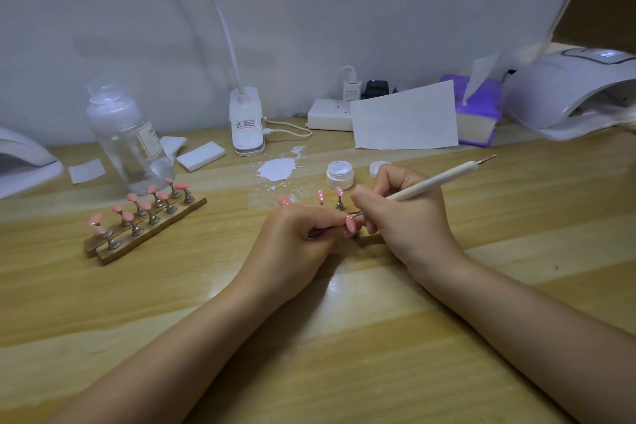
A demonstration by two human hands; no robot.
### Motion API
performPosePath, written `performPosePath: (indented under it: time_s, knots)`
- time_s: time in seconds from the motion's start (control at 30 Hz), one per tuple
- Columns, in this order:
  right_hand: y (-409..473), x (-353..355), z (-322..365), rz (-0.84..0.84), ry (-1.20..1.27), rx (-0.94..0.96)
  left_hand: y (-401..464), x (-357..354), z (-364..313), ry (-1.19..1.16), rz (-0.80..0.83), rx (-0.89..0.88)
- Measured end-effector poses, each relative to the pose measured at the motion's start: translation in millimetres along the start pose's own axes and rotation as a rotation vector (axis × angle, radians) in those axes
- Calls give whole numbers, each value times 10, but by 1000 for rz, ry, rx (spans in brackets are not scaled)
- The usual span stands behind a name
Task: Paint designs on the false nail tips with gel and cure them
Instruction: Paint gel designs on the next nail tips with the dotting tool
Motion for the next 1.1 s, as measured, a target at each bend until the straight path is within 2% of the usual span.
performPosePath:
  time_s: [1.1]
  knots:
    - [-2, 2, 2, 0, 4, 10, 1, -28, 62, -61, 31, 24]
Point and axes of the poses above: each hand's wrist, its own y-axis towards the middle knuckle, its own x-axis out of the back of the hand, z = x × y, the point moved 4 cm from there along y, towards the middle knuckle, and after that the axes turned 11 degrees about y, right-handed, at the moved point
